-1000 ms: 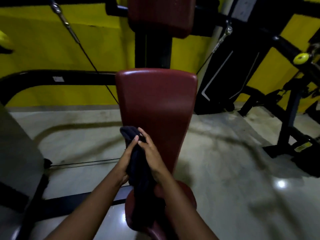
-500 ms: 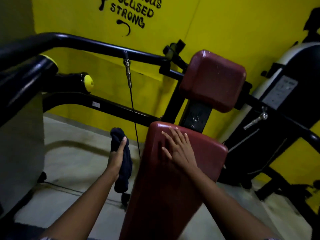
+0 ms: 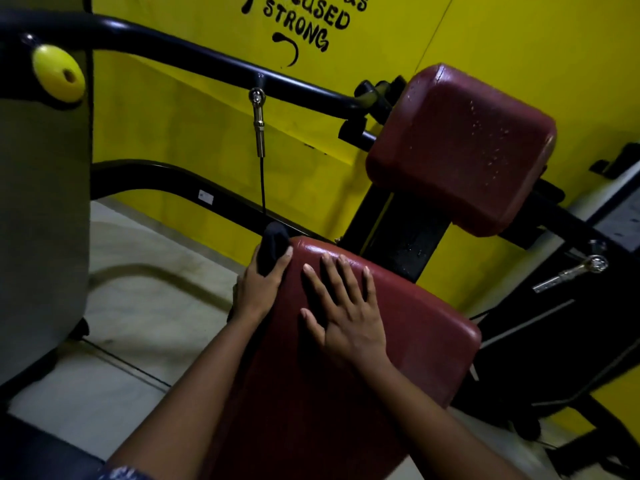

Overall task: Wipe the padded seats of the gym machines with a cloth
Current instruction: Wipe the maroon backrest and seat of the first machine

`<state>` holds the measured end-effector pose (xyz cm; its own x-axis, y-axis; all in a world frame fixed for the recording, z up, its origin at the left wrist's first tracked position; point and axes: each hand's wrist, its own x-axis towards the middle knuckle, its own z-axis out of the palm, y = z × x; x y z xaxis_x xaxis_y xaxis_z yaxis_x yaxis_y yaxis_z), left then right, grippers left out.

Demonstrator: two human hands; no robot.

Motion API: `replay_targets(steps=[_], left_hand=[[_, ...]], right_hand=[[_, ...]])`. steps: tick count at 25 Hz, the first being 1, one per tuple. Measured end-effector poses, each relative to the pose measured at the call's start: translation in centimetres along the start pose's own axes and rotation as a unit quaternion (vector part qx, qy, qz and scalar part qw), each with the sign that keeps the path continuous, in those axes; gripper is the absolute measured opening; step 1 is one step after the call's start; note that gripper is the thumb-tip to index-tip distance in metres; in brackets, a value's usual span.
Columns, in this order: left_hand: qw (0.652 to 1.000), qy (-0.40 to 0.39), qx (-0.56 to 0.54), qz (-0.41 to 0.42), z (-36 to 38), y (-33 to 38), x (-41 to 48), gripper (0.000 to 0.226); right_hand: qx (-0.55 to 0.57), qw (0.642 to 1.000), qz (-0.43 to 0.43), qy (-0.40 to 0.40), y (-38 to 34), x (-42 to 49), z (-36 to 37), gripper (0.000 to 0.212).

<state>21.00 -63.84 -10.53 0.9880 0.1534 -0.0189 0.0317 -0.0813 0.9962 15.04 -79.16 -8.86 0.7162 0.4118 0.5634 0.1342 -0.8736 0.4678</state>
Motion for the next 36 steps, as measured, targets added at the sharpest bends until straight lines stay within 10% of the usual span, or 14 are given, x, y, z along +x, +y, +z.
replay_targets(steps=[11, 22, 31, 36], left_hand=[[0.996, 0.044, -0.031, -0.072, 0.2, -2.6, -1.3, 0.110], [0.976, 0.052, -0.008, -0.212, -0.2, -21.4, -9.2, 0.102], [0.978, 0.042, -0.148, -0.140, -0.5, -19.8, -7.5, 0.084], [0.961, 0.030, -0.089, -0.261, -0.5, -28.9, -9.7, 0.087]], right_hand=[[0.024, 0.999, -0.016, 0.026, 0.0, -0.3, 0.2, 0.058], [-0.047, 0.989, -0.130, 0.058, -7.5, -12.7, 5.4, 0.056], [0.001, 0.994, -0.110, 0.019, -11.8, -17.3, 6.8, 0.063], [-0.070, 0.982, -0.166, 0.061, -13.5, -21.0, 11.0, 0.062]])
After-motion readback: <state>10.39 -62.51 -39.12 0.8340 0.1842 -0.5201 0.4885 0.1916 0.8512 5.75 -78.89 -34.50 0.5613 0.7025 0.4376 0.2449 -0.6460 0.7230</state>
